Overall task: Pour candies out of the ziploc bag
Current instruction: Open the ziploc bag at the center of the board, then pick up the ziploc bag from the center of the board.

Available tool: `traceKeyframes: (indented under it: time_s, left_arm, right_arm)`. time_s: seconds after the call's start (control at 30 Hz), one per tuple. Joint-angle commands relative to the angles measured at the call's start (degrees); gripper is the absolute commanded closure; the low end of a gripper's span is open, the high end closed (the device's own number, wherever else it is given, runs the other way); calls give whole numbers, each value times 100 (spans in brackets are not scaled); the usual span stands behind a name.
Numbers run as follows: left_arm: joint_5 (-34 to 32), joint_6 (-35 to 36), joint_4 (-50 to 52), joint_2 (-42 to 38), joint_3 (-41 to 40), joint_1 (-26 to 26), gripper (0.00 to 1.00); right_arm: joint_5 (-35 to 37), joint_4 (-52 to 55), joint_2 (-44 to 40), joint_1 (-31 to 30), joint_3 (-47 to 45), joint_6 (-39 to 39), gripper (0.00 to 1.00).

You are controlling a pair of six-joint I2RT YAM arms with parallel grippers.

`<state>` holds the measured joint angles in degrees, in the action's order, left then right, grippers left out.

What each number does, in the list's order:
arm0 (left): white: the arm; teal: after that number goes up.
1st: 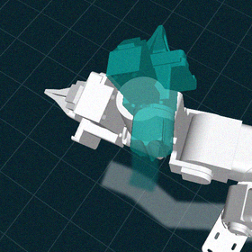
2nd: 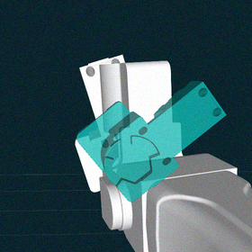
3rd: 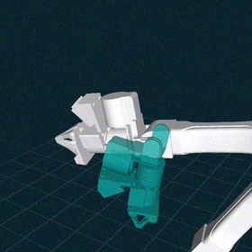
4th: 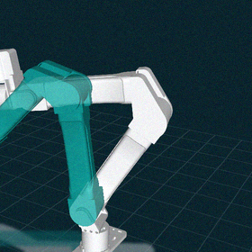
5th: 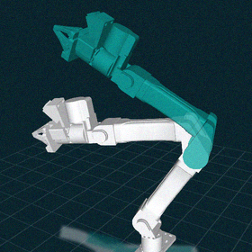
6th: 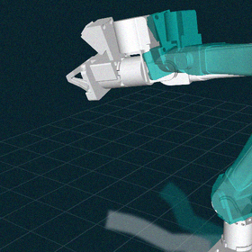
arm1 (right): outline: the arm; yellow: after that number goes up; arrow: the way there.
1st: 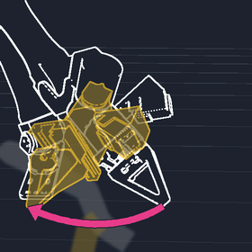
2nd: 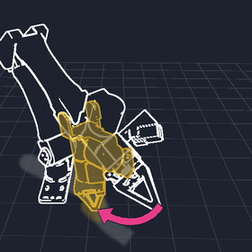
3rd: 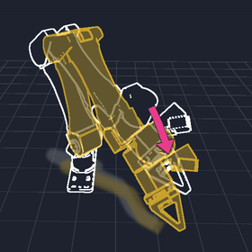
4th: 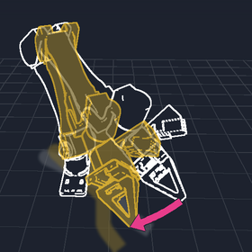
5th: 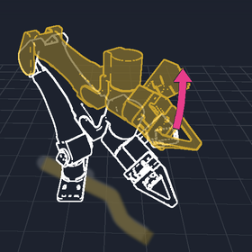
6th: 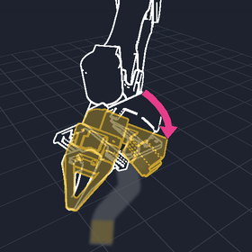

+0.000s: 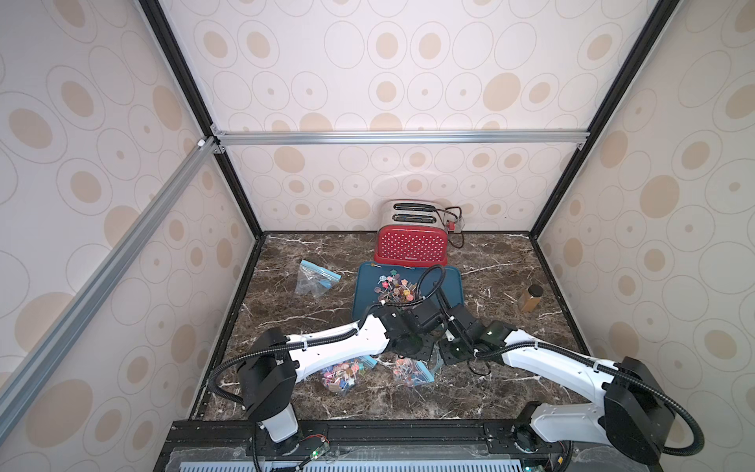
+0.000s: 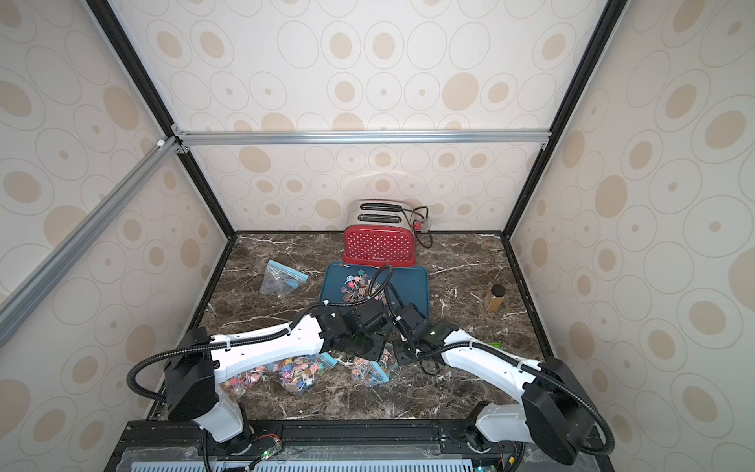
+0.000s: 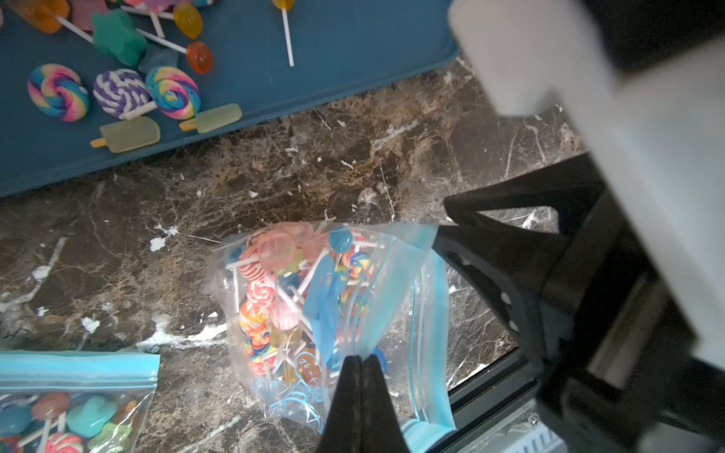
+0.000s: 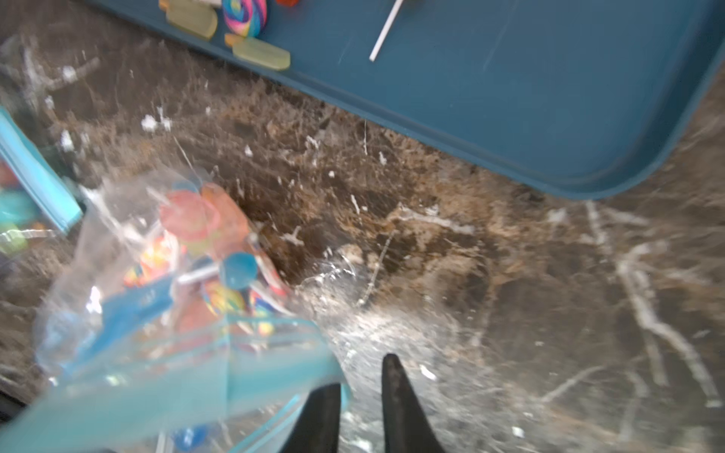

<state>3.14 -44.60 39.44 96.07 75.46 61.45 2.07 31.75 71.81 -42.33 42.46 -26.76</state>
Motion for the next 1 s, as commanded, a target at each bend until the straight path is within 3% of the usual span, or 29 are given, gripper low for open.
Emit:
traceKeyframes:
  time_s: [0.0, 0.17, 0.3, 0.43, 0.7, 0.97]
  left_arm:
    - [82, 271, -114, 202, 344, 16, 97]
    - [218, 457, -166, 505, 609, -79, 96]
    - [402, 547, -270, 606, 674, -207, 85]
    - [442, 676, -255, 606, 818, -247, 73]
    - [102, 647, -38, 486, 921, -333, 69]
    - [-106, 369, -96, -73, 253, -558, 65]
  right_arm:
    - [62, 408, -334, 29, -36, -477, 70]
    - [-598, 366, -1037, 17, -297, -1000, 61]
    - [-1015, 165, -1827, 21, -593, -1032, 42]
    - [-1261, -74, -2305, 20, -924, -993, 31]
    - [-1211, -128, -1614, 18, -978, -1170, 31]
    - [-1144, -571, -1188, 25, -1114, -1269, 31]
